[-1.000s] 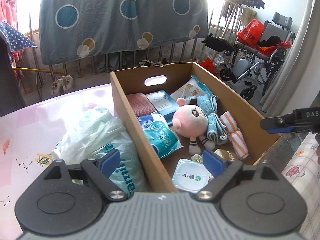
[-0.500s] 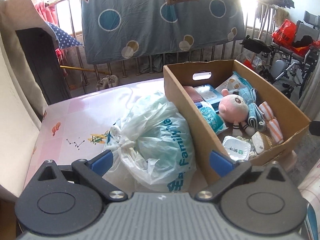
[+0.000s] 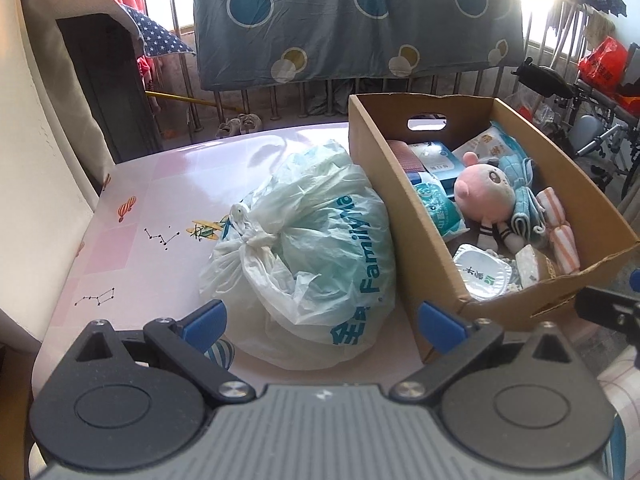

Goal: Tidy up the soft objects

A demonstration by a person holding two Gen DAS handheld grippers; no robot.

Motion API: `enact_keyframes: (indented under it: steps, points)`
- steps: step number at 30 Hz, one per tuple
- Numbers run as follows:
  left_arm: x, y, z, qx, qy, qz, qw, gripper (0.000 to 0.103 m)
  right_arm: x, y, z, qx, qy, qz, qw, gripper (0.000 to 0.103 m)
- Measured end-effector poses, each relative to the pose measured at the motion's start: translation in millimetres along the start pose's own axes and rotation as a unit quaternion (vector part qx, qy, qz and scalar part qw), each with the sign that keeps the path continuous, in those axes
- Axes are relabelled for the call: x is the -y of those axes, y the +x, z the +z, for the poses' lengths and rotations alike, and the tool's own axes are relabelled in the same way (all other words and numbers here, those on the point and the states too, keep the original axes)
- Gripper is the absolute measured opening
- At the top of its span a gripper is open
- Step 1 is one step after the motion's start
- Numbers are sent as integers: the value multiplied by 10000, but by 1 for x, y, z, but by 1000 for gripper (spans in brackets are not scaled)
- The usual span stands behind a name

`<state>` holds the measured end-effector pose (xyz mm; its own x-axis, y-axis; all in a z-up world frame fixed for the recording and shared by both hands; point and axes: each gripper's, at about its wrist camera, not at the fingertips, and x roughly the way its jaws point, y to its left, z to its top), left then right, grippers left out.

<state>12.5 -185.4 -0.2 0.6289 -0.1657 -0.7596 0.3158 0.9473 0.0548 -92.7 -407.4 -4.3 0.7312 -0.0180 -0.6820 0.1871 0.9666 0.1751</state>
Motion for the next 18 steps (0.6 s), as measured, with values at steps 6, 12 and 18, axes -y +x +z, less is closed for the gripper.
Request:
enact_keyframes:
  steps: [6, 12, 18]
  points:
    - [-1, -5, 4, 38, -66, -103, 9999, 103, 0, 13, 4, -186, 56, -48, 9998, 102]
    - [-2, -3, 6, -24, -128, -192, 9997, 103, 3, 16, 9, -184, 111, -85, 9997, 102]
    - [-2, -2, 7, 11, -134, -177, 9998, 103, 2, 20, 12, -187, 57, -163, 9997, 102]
